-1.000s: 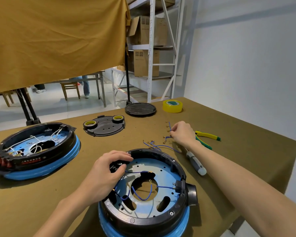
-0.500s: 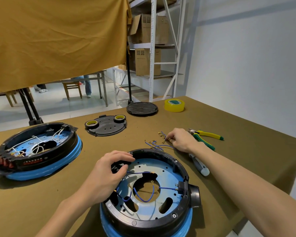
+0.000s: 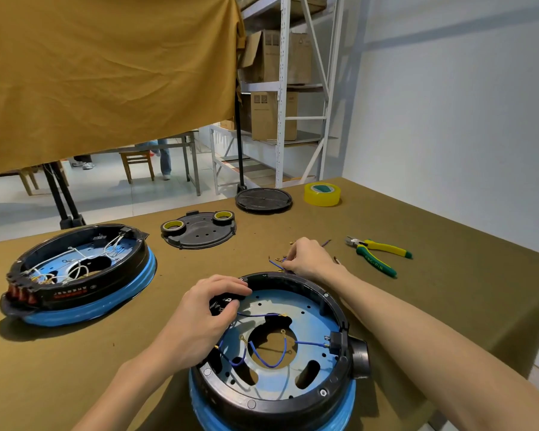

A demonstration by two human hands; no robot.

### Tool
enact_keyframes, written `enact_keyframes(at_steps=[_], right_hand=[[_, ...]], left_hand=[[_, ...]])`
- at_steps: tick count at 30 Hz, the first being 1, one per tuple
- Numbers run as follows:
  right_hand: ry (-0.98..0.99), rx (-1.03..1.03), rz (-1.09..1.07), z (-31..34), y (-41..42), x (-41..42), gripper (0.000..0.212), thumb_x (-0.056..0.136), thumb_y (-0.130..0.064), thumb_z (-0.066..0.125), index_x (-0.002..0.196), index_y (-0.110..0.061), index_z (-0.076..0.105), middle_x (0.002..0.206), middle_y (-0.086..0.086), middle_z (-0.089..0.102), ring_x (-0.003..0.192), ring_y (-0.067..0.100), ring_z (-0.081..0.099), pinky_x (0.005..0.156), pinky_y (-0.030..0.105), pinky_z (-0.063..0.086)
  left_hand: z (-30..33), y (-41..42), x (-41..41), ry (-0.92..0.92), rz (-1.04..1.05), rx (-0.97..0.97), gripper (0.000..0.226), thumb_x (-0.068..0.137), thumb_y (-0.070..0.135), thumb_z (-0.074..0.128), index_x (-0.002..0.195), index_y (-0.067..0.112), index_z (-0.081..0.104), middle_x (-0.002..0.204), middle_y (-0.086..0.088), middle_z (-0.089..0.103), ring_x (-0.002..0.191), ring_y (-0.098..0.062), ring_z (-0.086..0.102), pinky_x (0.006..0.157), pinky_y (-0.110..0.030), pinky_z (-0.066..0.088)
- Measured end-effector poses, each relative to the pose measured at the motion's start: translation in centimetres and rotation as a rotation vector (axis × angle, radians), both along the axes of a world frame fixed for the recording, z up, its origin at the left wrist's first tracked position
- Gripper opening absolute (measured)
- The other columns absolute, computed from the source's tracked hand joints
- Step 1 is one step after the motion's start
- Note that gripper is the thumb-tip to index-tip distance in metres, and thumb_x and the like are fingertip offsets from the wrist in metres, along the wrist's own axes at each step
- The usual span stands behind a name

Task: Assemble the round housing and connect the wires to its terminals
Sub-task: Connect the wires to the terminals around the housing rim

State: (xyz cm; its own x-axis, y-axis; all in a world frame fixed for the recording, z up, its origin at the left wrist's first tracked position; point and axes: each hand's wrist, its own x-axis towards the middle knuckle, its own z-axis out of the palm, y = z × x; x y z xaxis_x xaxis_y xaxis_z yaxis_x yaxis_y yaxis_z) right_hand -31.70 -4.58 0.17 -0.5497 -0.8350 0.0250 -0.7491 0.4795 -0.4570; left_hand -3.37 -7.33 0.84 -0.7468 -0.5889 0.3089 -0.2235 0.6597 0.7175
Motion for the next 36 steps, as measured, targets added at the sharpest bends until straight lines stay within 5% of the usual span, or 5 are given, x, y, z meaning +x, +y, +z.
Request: enact_keyframes(at_steps=[5, 13, 27, 31, 36], right_hand=[[-0.015, -0.069, -0.059, 0.5, -0.4, 0.2, 0.012, 0.095, -0.020, 0.071, 0.098, -0.011, 0.078, 0.103, 0.007, 0.075, 0.099, 0.025, 0.069, 0.093, 0.043, 0.056], [-0.433, -0.729, 0.059, 3.9, 1.2, 3.6, 0.007, 0.094, -0.015, 0.071, 0.091, -0.015, 0.077, 0.076, -0.004, 0.074, 0.071, 0.005, 0.065, 0.069, 0.019, 0.052], [-0.717, -0.634, 0.215, 4.8, 3.9, 7.3, 0.008, 0.097, -0.017, 0.071, 0.097, -0.011, 0.076, 0.075, 0.005, 0.073, 0.060, 0.015, 0.063, 0.054, 0.024, 0.052], [-0.787, -0.573, 0.298, 4.9, 4.7, 8.7, 0.009, 0.095, -0.017, 0.072, 0.096, -0.010, 0.077, 0.076, 0.008, 0.072, 0.058, 0.016, 0.059, 0.054, 0.025, 0.049], [-0.806, -0.536, 0.336, 3.2, 5.9, 10.1, 0.010, 0.094, -0.014, 0.074, 0.095, -0.005, 0.078, 0.073, 0.010, 0.072, 0.055, 0.015, 0.056, 0.052, 0.023, 0.047]], left_hand=[[0.0, -0.1, 0.0, 0.002, -0.003, 0.005, 0.028, 0.101, 0.014, 0.059, 0.113, 0.036, 0.073, 0.122, 0.028, 0.062, 0.124, 0.006, 0.050, 0.111, -0.028, 0.038], [-0.2, -0.2, 0.1, 0.033, -0.001, -0.010, 0.024, 0.102, 0.022, 0.060, 0.115, 0.038, 0.071, 0.118, 0.028, 0.065, 0.118, 0.006, 0.055, 0.103, -0.023, 0.045], [0.0, -0.3, 0.1, 0.167, 0.144, 0.002, 0.024, 0.101, 0.030, 0.062, 0.125, 0.032, 0.065, 0.119, 0.023, 0.063, 0.110, 0.010, 0.056, 0.086, -0.007, 0.044], [0.4, -0.6, 0.0, 0.258, 0.140, 0.147, 0.035, 0.103, 0.028, 0.059, 0.138, 0.026, 0.059, 0.123, 0.015, 0.066, 0.109, -0.001, 0.064, 0.091, -0.020, 0.052], [1.0, -0.4, 0.1, 0.422, 0.132, 0.208, 0.019, 0.099, 0.023, 0.065, 0.116, 0.024, 0.074, 0.103, 0.009, 0.078, 0.101, -0.006, 0.071, 0.088, -0.023, 0.057]])
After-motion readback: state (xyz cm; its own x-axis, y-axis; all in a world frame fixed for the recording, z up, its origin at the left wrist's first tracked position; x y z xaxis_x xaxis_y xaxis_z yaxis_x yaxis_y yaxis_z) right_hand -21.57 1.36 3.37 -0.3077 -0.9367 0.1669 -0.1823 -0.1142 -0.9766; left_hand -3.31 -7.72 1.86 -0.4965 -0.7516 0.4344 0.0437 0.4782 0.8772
